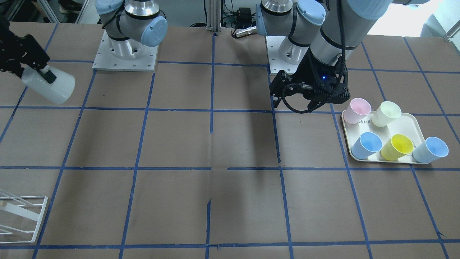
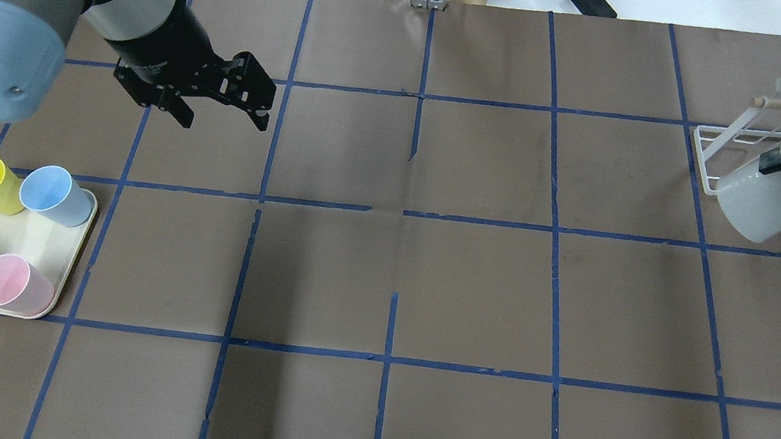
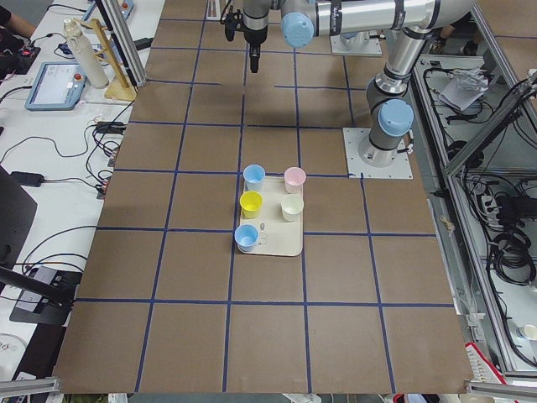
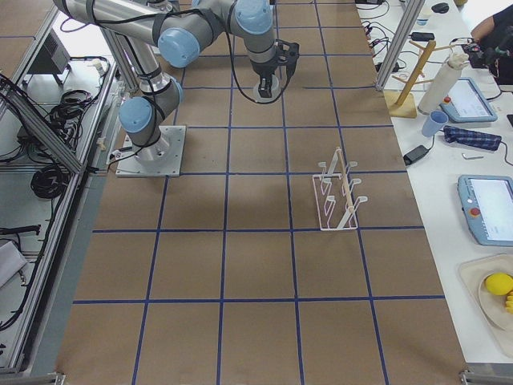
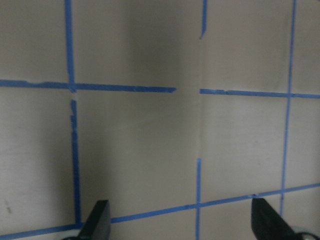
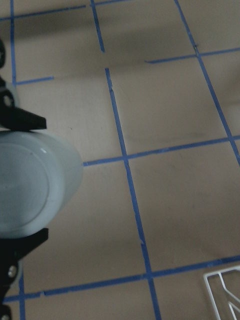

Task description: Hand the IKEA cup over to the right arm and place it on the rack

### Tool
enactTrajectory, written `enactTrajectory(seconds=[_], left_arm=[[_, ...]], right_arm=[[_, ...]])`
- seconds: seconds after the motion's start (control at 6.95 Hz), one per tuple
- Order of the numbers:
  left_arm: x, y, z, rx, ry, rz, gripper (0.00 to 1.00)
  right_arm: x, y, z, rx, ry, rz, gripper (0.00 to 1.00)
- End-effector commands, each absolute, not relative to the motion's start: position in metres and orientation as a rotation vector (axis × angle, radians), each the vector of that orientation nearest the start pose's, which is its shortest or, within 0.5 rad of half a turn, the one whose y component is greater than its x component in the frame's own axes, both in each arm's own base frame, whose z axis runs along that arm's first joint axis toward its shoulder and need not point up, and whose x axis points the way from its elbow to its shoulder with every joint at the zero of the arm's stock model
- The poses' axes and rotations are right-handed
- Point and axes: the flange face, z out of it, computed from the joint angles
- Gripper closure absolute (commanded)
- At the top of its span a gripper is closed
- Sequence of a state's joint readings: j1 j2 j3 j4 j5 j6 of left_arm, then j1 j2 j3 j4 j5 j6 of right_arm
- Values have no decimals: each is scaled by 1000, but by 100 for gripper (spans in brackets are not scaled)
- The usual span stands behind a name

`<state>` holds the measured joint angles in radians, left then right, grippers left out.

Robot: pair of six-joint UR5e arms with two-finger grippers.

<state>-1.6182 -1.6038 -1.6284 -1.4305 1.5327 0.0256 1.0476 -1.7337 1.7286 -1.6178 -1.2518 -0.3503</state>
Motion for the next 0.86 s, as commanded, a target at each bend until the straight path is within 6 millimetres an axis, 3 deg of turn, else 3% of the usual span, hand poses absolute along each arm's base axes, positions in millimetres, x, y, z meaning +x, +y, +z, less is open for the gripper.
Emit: enactTrajectory(seconds=[0.0, 0.14, 0.29, 0.72], left_arm=[[-197, -515, 473, 249, 2951, -78, 0], [-190, -515, 486, 214, 3052, -112, 0], [-139, -527, 485, 54, 3158, -95, 0], [-127, -497, 505, -5, 3162, -139, 0]], right_arm=[[-103, -485, 488, 73, 3039, -452, 97], [-112, -499, 480, 46, 3057, -507, 98], [-123, -519, 465, 0, 3072, -567, 99], [-149, -562, 412, -39, 3092, -618, 99]])
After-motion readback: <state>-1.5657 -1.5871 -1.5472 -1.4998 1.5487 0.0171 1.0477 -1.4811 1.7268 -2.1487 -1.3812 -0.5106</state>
